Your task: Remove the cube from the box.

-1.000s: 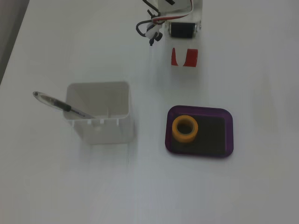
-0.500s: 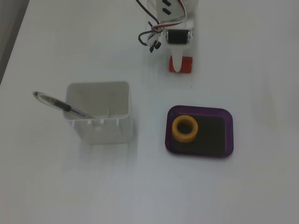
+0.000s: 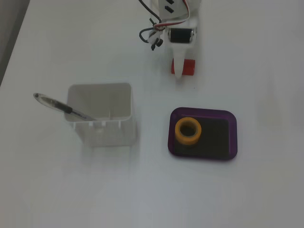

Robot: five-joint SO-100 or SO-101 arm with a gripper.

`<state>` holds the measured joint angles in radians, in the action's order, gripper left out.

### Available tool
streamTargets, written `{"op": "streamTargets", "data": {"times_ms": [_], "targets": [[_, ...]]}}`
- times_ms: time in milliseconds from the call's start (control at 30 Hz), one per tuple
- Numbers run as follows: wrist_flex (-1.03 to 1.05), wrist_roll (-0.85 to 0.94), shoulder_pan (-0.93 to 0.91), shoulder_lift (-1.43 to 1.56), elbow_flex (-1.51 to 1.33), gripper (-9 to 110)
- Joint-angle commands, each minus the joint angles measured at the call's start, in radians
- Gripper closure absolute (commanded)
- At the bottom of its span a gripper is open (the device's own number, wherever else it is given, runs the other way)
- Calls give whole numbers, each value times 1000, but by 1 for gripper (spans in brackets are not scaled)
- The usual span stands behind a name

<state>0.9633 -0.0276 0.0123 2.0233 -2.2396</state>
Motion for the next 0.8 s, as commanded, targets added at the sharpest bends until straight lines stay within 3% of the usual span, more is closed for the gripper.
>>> {"op": "streamTargets", "data": {"times_ms": [0, 300, 600, 767], "targets": [[87, 3, 5, 69, 101, 77], [236, 146, -26, 462, 114, 78], [141, 229, -252, 876, -287, 78], [63, 230, -285, 1106, -563, 78]]}}
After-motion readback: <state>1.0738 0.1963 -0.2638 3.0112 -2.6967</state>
